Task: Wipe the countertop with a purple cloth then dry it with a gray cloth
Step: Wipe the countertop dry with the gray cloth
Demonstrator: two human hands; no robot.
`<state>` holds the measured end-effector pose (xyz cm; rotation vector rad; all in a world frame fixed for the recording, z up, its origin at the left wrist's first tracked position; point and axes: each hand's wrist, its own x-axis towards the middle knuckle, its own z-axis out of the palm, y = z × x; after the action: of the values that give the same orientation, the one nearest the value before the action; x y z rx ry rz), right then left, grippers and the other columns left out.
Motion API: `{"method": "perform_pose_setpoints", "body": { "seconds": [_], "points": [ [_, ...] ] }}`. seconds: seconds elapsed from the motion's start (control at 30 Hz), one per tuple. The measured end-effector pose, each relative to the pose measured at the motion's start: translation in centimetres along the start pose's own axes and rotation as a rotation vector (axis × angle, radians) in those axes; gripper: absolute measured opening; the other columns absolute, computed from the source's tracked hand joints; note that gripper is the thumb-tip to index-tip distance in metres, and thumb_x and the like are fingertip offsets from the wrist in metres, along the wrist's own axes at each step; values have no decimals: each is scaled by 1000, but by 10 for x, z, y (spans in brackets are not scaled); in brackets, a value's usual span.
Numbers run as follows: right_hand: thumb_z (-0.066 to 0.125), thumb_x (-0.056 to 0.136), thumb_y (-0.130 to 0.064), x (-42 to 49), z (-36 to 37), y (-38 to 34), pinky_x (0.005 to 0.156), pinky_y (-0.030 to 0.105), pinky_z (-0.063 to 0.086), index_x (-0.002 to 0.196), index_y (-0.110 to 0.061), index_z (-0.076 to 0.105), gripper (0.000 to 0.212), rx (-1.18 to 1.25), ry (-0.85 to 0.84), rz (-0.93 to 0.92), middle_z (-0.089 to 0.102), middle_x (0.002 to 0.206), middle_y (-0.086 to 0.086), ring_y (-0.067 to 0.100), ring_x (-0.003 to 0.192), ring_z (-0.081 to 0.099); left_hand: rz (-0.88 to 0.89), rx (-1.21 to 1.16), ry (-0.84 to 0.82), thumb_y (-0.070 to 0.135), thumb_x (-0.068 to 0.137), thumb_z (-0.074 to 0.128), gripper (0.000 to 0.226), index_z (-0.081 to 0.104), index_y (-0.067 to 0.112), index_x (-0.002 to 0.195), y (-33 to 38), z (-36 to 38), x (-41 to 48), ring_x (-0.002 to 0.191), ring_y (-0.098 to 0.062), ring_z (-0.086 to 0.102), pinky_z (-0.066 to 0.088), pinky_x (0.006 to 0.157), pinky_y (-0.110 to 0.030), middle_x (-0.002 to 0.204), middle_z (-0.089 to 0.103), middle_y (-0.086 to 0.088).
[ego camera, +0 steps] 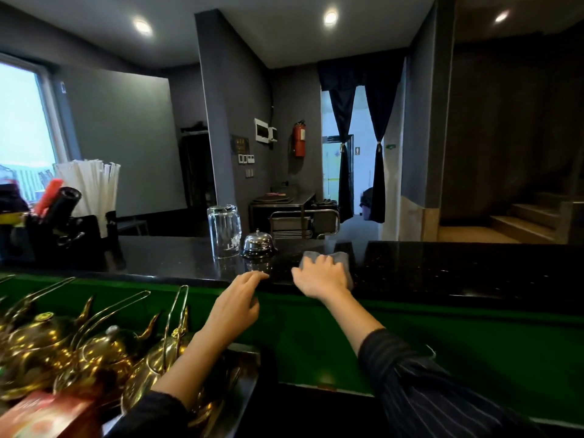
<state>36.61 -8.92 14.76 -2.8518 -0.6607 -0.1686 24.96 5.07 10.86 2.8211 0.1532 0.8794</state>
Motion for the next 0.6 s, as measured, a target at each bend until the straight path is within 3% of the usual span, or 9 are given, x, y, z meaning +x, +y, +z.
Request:
{"method": "perform_pose_setpoints", "body": {
  "seconds": [0.07,0.17,0.3,0.37,0.43,0.5,0.53,0.6],
  "points": [
    [23,95,-49,14,3,-27,113,50,21,148,-15,32,64,23,-77,-130,28,155,20,35,144,24,-2,22,5,1,85,47,71,27,25,148,-1,8,-9,147,-15,19,25,118,-29,156,27,7],
    [20,96,-45,25,5,-50,115,49,20,150,-17,27,61,35,-153,-294,24,158,15,30,147,20,-14,82,24,-3,83,44,83,5,22,151,-8,16,-20,148,-11,0,-1,119,-29,161,8,4],
    [23,99,-40,22,1,-50,116,46,17,152,-22,24,56,44,-189,-451,20,162,4,21,149,18,-13,117,68,-3,83,42,79,5,21,149,-12,15,-27,147,-10,2,-6,117,-28,158,7,4],
    [30,99,-41,15,-6,-46,117,43,17,152,-27,24,56,64,-212,-511,19,162,-1,18,149,18,-63,52,99,-3,86,42,68,23,18,148,-5,9,-22,147,-13,16,2,118,-24,156,22,4],
    [40,95,-39,8,-12,-41,116,42,20,152,-31,24,59,68,-230,-552,20,162,-3,18,148,20,-155,-76,172,-3,86,45,53,50,13,136,2,-2,-16,136,-21,43,24,116,-29,142,51,-3],
    [51,89,-32,0,-12,-36,107,41,32,150,-37,24,67,53,-218,-576,27,159,-2,22,143,32,-269,-236,322,-2,83,50,39,67,9,116,9,-10,-14,102,-23,66,49,90,-27,112,71,-11],
    [54,85,-28,-5,-11,-33,97,39,39,148,-40,26,70,67,-210,-570,33,156,-1,24,135,43,-369,-341,378,-1,83,53,32,70,8,109,12,-12,-14,87,-21,67,50,76,-24,100,74,-11],
    [55,81,-18,-17,-9,-28,75,32,40,143,-43,31,71,127,-188,-560,47,145,0,24,109,59,-647,-674,350,9,85,57,19,65,8,102,17,-14,-13,81,-21,67,51,70,-28,95,71,-11]
  ]
}}
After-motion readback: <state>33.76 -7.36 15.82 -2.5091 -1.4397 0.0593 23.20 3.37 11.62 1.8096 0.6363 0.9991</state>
